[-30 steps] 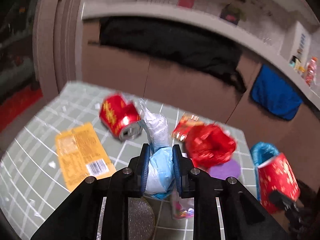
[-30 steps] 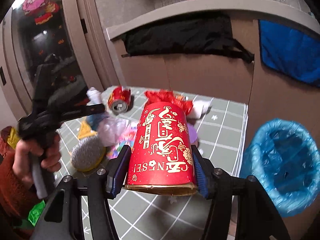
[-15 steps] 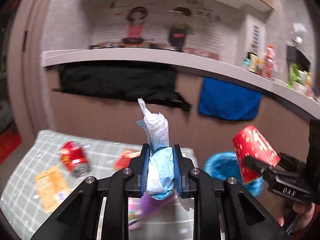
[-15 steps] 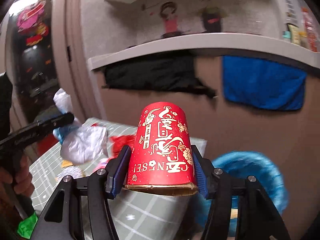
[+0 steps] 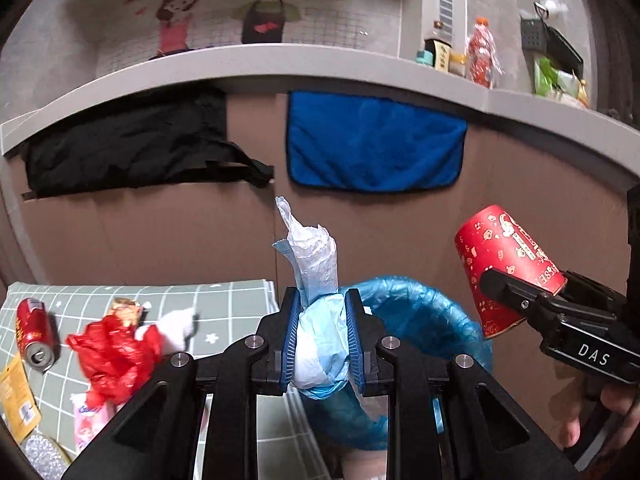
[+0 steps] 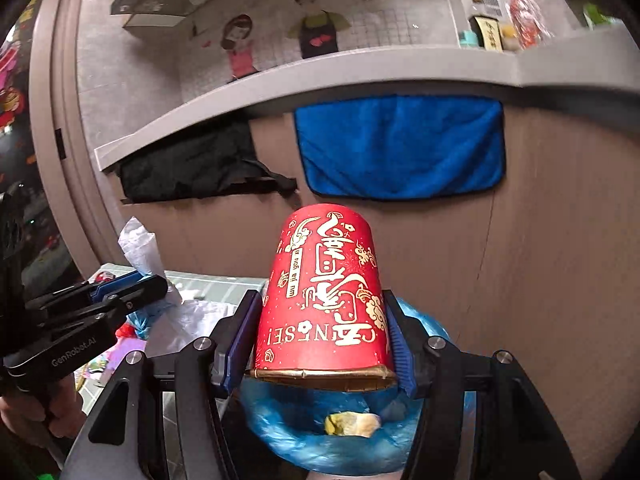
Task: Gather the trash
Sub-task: 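Carry both items over the blue bin and open both tools to drop them, then move the left tool to the red drink can and grasp it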
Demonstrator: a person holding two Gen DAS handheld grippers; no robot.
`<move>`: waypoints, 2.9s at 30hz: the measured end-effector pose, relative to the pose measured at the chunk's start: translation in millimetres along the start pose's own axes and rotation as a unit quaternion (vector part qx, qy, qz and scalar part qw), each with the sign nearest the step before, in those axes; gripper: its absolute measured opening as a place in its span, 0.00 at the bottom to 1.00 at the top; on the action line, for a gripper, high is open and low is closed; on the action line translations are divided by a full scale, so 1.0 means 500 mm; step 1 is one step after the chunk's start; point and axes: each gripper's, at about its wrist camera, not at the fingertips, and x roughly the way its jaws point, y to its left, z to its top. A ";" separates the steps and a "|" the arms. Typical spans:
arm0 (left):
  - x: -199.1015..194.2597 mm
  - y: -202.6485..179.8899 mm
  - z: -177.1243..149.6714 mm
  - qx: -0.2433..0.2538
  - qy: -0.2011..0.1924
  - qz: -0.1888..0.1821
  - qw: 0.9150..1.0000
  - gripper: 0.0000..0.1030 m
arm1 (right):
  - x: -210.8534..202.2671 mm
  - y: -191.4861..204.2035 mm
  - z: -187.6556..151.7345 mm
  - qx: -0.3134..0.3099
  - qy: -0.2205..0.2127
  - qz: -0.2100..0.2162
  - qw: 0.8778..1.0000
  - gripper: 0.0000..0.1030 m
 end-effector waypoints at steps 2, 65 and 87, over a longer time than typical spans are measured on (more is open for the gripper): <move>0.016 -0.009 -0.002 0.004 0.008 0.000 1.000 0.23 | 0.012 -0.019 -0.008 0.007 0.005 -0.004 1.000 0.53; -0.145 0.700 -0.105 -0.262 0.038 0.174 0.949 0.44 | 0.124 0.320 -0.024 -0.081 0.071 0.087 0.990 0.60; 0.078 0.825 -0.157 -0.372 0.144 0.080 0.913 0.58 | 0.212 0.447 -0.065 -0.124 0.128 0.100 0.979 0.60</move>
